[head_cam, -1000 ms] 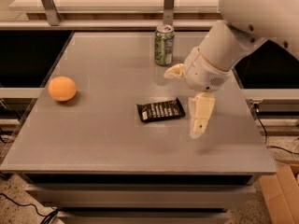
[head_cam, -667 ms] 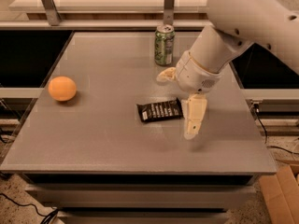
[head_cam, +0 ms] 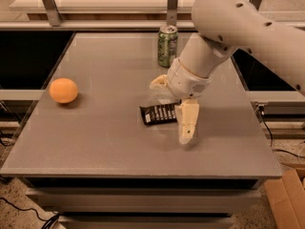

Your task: Move rxbar chocolate near orange

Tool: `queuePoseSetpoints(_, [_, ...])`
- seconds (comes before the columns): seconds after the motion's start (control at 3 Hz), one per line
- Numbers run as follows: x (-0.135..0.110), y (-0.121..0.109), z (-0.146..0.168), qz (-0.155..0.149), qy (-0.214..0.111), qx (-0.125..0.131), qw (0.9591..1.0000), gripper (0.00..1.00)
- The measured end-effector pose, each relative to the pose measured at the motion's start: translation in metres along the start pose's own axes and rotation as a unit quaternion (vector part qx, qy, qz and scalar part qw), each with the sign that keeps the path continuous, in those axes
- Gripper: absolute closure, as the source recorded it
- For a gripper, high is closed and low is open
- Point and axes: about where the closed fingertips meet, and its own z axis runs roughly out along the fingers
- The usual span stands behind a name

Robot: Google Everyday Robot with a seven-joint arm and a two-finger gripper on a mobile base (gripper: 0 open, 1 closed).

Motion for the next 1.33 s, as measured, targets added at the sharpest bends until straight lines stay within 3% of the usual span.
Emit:
queuePoseSetpoints(0.33, [-0.0012,-0.0035,0.0092,-0.007,0.001,-0.010,0.9999,0.11])
queuePoseSetpoints(0.67, [-0.0016,-0.0049,0.0140,-0.012,0.005,-0.013,0.9998,0.28])
queuePoseSetpoints(1.33, [-0.0063,-0.0059,0.0041,-0.013,0.006,-0.012,0.9998,0.75])
